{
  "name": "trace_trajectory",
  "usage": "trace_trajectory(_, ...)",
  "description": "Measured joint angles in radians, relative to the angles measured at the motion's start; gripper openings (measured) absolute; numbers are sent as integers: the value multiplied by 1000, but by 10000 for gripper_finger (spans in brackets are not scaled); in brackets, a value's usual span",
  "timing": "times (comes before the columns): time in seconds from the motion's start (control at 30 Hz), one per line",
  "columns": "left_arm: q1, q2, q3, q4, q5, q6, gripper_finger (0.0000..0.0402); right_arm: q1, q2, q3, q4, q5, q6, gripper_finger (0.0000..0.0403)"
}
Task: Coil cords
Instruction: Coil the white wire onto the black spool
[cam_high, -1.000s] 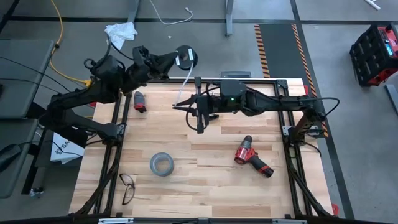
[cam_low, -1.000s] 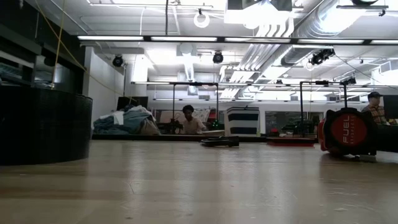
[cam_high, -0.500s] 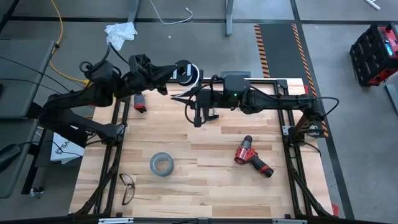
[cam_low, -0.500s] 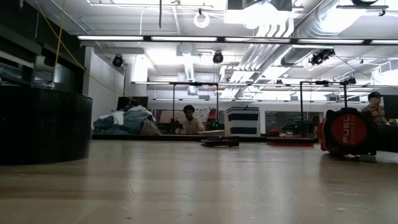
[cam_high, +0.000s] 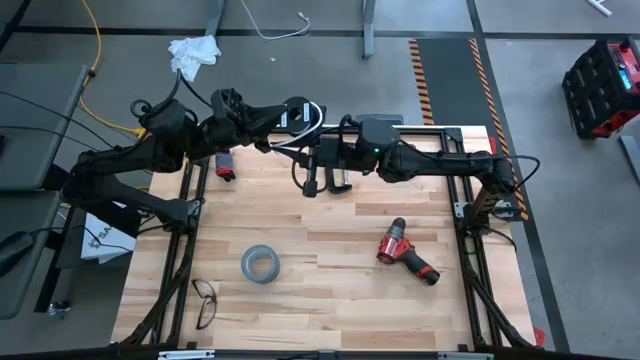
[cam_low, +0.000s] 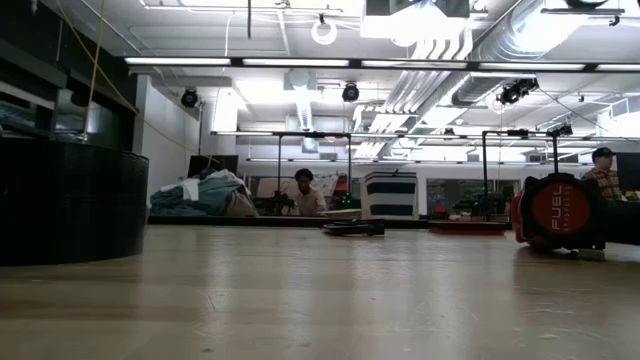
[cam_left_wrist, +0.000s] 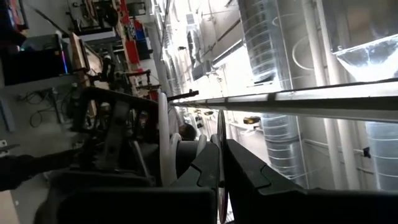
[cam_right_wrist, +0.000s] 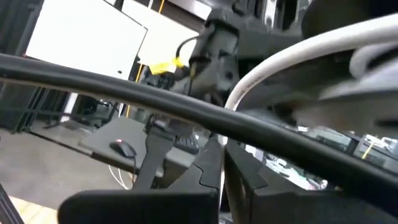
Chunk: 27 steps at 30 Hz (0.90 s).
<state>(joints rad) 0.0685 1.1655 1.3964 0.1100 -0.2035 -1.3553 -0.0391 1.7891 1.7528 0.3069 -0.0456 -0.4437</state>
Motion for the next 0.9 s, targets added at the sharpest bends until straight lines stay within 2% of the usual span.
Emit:
trace_trajectory(0.3, -1, 18, 0, 39, 4, -21, 3, -18, 0, 0, 47, 18, 5, 0)
trace_trajectory(0.9, -87, 45, 0, 143, 45, -79, 3, -40, 25, 2, 109, 3, 85, 0)
